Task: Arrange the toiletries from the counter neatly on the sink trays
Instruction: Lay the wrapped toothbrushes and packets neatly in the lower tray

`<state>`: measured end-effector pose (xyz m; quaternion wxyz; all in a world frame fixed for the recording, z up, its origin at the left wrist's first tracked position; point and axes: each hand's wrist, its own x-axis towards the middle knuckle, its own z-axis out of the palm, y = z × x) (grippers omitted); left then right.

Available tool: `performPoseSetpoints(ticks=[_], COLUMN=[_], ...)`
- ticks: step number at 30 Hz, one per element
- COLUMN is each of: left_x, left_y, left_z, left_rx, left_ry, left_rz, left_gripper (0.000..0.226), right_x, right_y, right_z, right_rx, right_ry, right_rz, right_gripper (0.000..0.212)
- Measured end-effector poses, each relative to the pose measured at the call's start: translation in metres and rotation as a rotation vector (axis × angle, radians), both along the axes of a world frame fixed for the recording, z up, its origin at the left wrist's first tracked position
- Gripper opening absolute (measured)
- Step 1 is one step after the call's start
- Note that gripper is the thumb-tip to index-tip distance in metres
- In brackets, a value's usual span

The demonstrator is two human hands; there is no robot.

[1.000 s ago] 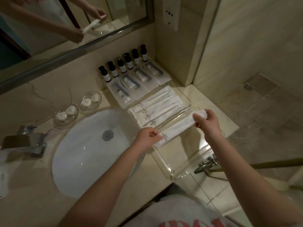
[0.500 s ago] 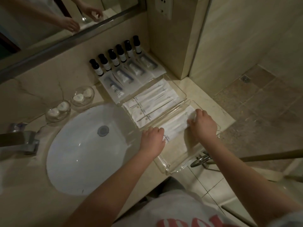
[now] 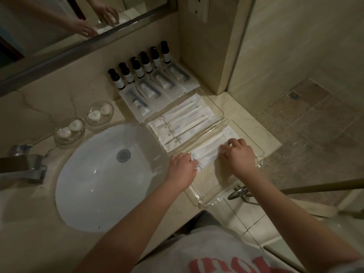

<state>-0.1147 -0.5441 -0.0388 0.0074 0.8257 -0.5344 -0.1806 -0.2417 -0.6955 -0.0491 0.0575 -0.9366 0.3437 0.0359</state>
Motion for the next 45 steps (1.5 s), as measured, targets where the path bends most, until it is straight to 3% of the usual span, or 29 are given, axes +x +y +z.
performPoseSetpoints(ticks=[6,15,30,45], left_x=[0.014,0.068,0.147,0.258], left_y=[0.017,0.101,0.339,0.502], left_z=[0.011,0.039,0.049,0.015], left_rx=[-0.065,-0.127,0.035,0.029], left_ry=[-0.043,-0.113,-0.031,0.094], left_rz=[0.019,0.301,0.844,1.271], left_gripper=[0.032,0.029,0.043,0.047], right_x=[0.009,0.069,0.217,0.365], right_y=[0.018,0.085,0.285,0.434], right_z=[0.021,0.048,0.068,0.059], right_rx=[0.062,0.135,0.352,0.425], right_ry=[-0.060,-0.177,-0.091,0.198], right_rz=[0.001,0.232,0.646,0.907], right_gripper=[0.036,0.041,0.043,0.040])
